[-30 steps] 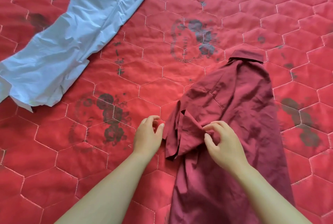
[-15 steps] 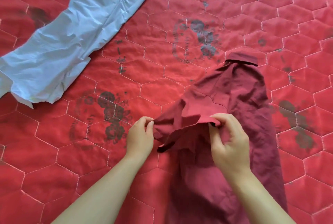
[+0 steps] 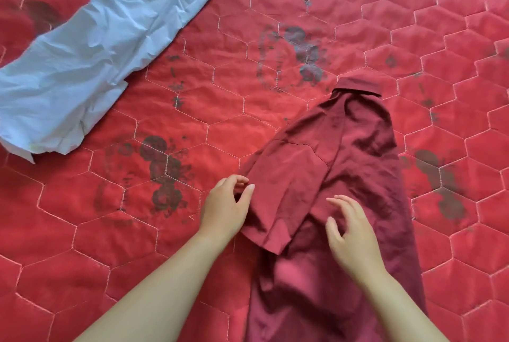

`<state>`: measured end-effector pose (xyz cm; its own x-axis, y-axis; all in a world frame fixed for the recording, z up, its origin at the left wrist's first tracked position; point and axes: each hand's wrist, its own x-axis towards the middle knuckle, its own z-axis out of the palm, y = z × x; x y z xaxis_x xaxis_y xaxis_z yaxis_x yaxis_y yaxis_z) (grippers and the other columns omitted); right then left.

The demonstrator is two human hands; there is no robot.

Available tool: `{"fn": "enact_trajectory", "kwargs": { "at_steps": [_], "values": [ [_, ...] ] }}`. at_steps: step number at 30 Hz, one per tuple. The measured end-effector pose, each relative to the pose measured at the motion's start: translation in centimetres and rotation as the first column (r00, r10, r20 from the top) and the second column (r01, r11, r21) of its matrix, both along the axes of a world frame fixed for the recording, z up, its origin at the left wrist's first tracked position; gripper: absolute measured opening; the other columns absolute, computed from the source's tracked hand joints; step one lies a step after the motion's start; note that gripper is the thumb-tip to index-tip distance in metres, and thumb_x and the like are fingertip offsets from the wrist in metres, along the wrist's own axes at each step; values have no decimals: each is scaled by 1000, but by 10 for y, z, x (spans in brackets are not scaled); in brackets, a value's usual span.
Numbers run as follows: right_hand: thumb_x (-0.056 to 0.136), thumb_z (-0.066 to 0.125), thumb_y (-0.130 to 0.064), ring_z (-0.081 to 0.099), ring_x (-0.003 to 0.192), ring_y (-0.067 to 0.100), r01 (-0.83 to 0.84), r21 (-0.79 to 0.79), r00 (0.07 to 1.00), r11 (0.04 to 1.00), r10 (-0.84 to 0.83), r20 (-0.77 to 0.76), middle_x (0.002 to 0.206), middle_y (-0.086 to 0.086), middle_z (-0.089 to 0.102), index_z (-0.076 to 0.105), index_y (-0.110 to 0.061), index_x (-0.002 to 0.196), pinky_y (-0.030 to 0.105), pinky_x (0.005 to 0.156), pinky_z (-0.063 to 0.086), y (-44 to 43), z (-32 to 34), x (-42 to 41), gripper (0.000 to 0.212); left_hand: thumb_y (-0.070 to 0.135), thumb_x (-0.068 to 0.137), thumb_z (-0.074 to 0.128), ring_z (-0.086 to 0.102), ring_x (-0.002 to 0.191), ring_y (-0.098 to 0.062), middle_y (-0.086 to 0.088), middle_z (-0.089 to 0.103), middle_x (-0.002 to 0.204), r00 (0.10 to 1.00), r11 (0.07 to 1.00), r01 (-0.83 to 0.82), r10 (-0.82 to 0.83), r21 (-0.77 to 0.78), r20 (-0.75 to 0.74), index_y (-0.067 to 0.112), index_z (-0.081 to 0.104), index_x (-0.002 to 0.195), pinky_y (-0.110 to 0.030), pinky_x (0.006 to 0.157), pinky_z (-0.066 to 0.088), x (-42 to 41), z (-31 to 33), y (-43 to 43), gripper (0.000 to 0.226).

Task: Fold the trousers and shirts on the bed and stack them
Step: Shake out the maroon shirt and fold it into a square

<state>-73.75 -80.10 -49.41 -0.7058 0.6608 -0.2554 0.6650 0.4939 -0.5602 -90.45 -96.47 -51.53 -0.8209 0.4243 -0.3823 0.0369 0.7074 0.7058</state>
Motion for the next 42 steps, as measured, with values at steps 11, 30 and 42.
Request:
{"fn": "enact_trajectory", "kwargs": {
  "at_steps": [11, 30, 42],
  "values": [
    [95, 39, -43, 1, 144, 14, -56, 91, 939, 994, 21, 343, 158, -10, 2, 17, -35, 147, 54, 113, 13, 39, -42, 13, 58, 20, 95, 45, 58, 95, -29, -2, 63, 105, 962, 989, -55, 16, -137, -271, 20, 56, 106, -34, 72, 38, -26, -3, 32, 15],
    [96, 24, -48, -2, 144, 13, -398, 230, 898, 888, 326, 296, 157, -12, 1, 11, -42, 146, 67, 106, -2, 161, -71, -72, 53, 25, 96, 41, 57, 96, -39, -11, 53, 109, 845, 879, 304, -427, -368, -322, 16, 44, 121, -48, 72, 46, -61, -38, 154, 27],
    [93, 45, -34, 6, 144, 14, -142, 162, 978, 977, 113, 174, 156, -9, 13, 32, -24, 144, 56, 112, 1, 93, -63, 11, 54, 53, 81, 57, 62, 86, -35, -9, 68, 87, 888, 869, 239, -376, -433, -266, 24, 47, 111, -36, 64, 39, -43, -23, 54, 43]
  ]
}}
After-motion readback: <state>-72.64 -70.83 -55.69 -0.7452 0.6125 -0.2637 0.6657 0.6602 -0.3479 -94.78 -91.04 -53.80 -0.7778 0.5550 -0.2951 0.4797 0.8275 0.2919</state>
